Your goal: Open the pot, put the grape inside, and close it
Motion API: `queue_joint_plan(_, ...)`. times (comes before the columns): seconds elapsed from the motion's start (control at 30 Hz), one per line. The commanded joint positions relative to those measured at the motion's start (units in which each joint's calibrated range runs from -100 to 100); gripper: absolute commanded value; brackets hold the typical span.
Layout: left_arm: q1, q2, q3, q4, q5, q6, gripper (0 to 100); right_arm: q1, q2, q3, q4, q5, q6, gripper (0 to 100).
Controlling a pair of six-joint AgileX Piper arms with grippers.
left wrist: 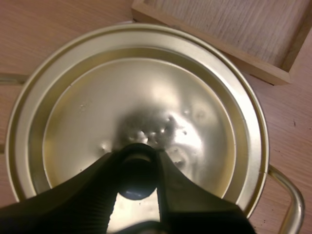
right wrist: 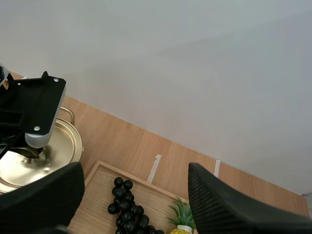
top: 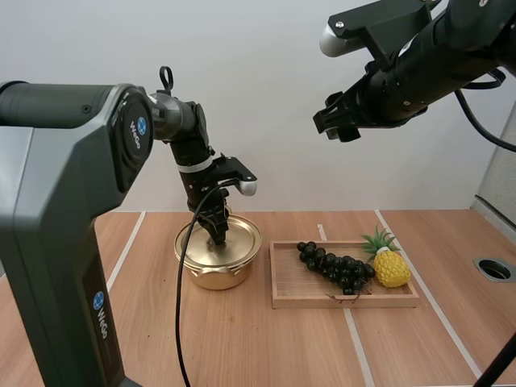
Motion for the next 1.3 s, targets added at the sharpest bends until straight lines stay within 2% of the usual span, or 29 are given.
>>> queue_joint_plan(0.0,-0.24,-1.31,-0.42,-0.95,0.56,-1.11,0,-0.17,-0.55,-0.75,0.17,0.05,-0.34,100)
queue_joint_plan(0.3,-0.24,-15.00,-9.04,-1.07,0.56,-4.19,0,-0.17,-0.55,-0.75,0.18,-1.12,-0.34,100)
queue_joint_plan(0.53,-0.24,-28.19,-20.32,-0.94,0.56,-14.68,0,-0.17,-0.55,-0.75,0.18,-4.88,-0.78,100)
queue_joint_plan(0.77,-0.24,-37.13,-34.90,-0.86,0.56,-22.52,0,-0.17,-0.55,-0.75,0.18,0.33,-7.26,100)
queue_joint_plan(0.93,-0.24,-41.76,-46.11,-0.71,-7.58,-27.25,0,-0.17,-0.43,-0.75,0.27,8.94,-15.45,100)
queue_joint_plan(1.1,-0.24,-43.09,-56.90,5.51,-16.80,-33.50,0,-0.17,0.52,-0.75,0.99,15.01,-22.93,100)
queue_joint_plan(1.27,-0.24,-43.09,-65.25,14.82,-22.74,-42.12,0,-0.17,5.45,-0.75,0.99,15.01,-24.56,100)
